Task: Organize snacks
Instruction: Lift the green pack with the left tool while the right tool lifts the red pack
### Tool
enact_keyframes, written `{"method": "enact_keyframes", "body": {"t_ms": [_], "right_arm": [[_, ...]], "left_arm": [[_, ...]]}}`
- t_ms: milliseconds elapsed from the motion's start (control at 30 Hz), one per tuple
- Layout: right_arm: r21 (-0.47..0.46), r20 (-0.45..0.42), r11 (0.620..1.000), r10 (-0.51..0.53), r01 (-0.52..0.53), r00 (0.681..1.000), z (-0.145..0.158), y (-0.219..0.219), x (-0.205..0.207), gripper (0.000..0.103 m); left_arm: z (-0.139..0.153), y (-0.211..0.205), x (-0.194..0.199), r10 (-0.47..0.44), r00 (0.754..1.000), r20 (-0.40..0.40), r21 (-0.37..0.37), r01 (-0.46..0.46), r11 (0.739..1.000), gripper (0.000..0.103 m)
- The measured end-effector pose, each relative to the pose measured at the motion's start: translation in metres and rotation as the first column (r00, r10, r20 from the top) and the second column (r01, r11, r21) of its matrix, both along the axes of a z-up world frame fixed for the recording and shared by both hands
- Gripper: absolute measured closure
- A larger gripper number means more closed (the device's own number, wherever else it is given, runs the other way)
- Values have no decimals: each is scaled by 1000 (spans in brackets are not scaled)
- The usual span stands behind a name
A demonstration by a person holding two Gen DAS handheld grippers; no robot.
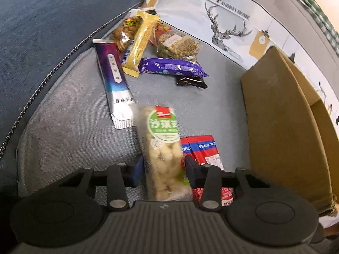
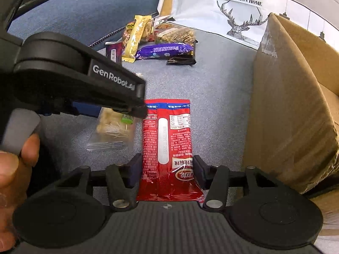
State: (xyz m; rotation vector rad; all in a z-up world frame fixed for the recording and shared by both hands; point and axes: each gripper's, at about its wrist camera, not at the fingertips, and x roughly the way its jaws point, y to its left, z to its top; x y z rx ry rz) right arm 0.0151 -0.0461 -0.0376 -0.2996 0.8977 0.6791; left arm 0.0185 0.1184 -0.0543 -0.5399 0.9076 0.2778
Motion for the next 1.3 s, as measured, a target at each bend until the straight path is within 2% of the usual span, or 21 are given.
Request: {"method": "enact_keyframes", "body": {"t_ms": [133, 233, 300, 467, 700, 800, 900, 967, 1067, 1300], "right_arm": [[0, 17, 1000, -15, 15, 1000, 2, -2, -3, 55], [22, 31, 999, -41, 41, 999, 8, -5, -4, 55], [39, 28, 998, -46, 45, 999, 11, -7, -5, 55], [11, -3, 999, -42, 42, 999, 3, -6, -4, 54], [-1, 6, 999, -36, 36, 999, 0, -4, -5, 53], [-2, 7, 999, -35, 35, 999, 0, -3, -4, 52], [-2, 8, 999, -36, 36, 999, 0, -2, -4, 53], [-3, 14, 999, -41, 41, 999, 1, -3, -4, 55], [-1, 36, 999, -54, 54, 998, 2, -2, -7, 55], [54, 112, 996, -73, 68, 991, 19, -8, -17, 56]], "left_arm": [[5, 5, -5, 24, 999, 40, -27, -23, 999, 62], [7, 10, -9, 10, 997, 77, -102, -3, 995, 63], [7, 11, -9, -1, 997, 74, -132, 10, 991, 63], [-1, 7, -3, -27, 999, 20, -152, 30, 988, 62], [-5, 2, -2, -40, 999, 18, -125, 41, 991, 58], [-4, -4, -1, -56, 998, 19, -81, 58, 995, 58], [-3, -8, 0, -68, 998, 18, -49, 69, 996, 61], [-3, -6, -2, -59, 998, 26, -57, 60, 997, 62], [0, 1, -6, -33, 998, 54, -100, 38, 994, 63], [17, 20, -28, 32, 980, 199, -234, 16, 972, 63]]}}
